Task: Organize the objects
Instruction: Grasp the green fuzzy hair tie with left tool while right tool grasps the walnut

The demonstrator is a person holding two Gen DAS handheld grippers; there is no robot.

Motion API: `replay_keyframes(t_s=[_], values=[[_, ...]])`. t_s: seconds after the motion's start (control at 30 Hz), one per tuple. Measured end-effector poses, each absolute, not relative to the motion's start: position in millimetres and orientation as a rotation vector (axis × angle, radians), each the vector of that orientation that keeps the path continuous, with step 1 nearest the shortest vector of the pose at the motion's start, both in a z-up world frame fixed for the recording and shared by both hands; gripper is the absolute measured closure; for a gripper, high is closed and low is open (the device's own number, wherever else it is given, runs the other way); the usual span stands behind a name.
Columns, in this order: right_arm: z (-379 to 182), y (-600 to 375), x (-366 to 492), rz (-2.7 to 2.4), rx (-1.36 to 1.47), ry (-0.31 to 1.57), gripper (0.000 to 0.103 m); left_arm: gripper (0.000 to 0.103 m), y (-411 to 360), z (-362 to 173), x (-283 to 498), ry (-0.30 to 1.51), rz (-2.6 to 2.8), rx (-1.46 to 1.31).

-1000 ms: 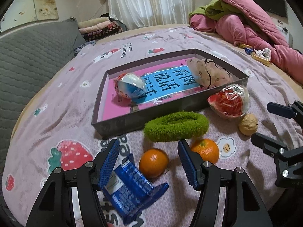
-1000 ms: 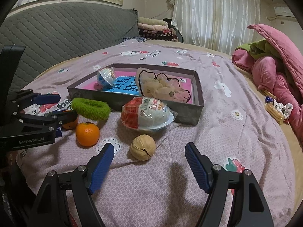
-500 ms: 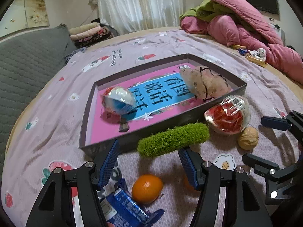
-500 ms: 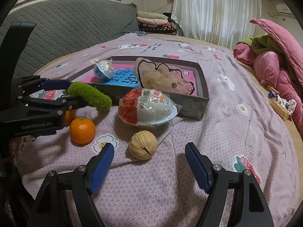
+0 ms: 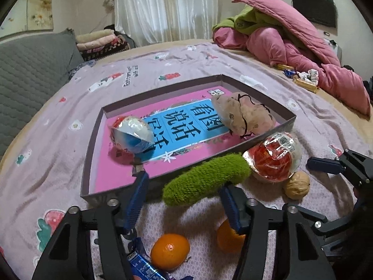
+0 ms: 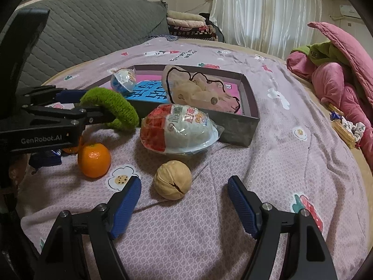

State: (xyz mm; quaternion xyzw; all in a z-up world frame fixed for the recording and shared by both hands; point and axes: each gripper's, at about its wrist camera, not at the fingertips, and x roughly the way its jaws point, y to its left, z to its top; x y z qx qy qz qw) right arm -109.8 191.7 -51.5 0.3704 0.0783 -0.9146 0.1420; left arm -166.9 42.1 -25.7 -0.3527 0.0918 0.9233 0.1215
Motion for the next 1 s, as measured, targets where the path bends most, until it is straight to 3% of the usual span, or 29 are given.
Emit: replay_keyframes(t_s=[0.13,0.27,0.53,0.6,1.0], values=[[-52,191,-113,-2.643,1.066,0.215,0.033,0.049,40,-25,-168,0.242,2.702,-1.019],[-55,190,-116,-2.643,1.075,0.227,0.041,0.065,38,-24,-168,0.233,2.713,-1.002],[-55,188,-114,-2.613,1.056,0.231,0.067,0.083,30,-23,-168,0.167,2.714,-0.99],[-55,185,-112,-2.61,1.049,0.257,0.069,0.088,28,-23,-168,0.144,2.709,-0.99],[-49,189,-107,-2.599,1.02,0.209,0.069,0.09,20,-21,-155,0.058,2.713,-0.962]])
